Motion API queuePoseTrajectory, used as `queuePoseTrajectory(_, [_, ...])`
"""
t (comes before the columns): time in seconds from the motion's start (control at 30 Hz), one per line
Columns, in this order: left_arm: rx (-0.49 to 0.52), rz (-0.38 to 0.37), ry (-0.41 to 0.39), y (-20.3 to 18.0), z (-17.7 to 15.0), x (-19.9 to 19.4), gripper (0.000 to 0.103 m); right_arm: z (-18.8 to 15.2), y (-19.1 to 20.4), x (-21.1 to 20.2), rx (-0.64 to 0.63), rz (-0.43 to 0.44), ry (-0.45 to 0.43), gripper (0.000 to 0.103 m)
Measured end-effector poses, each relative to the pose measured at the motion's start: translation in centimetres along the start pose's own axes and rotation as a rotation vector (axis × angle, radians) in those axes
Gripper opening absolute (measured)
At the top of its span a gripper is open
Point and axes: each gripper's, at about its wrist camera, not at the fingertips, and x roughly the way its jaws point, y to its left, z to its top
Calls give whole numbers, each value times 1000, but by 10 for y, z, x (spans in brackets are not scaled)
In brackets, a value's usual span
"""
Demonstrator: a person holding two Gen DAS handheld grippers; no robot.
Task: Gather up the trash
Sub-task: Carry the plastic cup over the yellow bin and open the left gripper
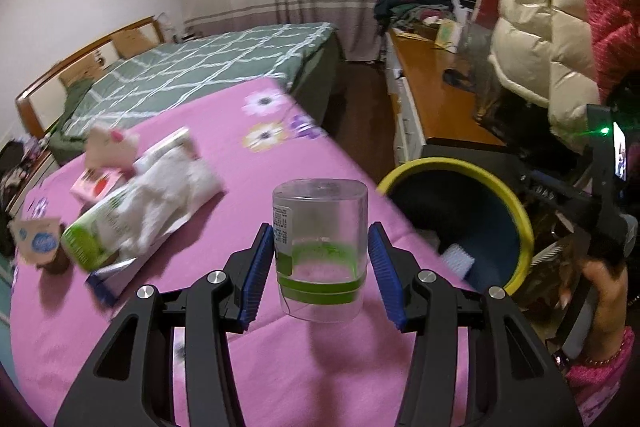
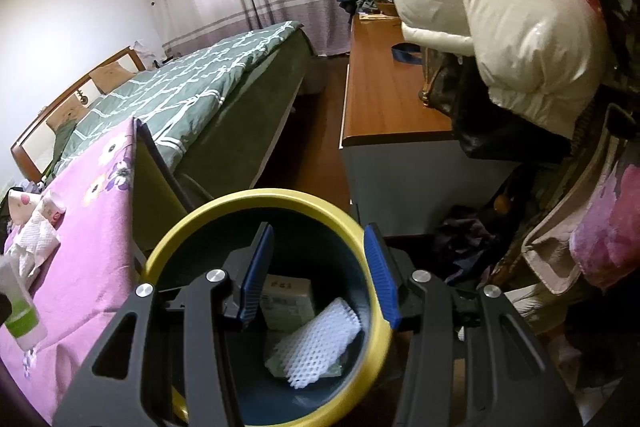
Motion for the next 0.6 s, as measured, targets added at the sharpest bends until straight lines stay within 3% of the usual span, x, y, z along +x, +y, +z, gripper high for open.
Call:
queuePoseTrajectory(0.3, [81,-146,17,-71,29,36,49,-1,-21,0,7,-39,8,45])
queuePoseTrajectory(0.6, [107,-207,77,-108,31,78,49,-2,-25,-1,1,-65,18,45])
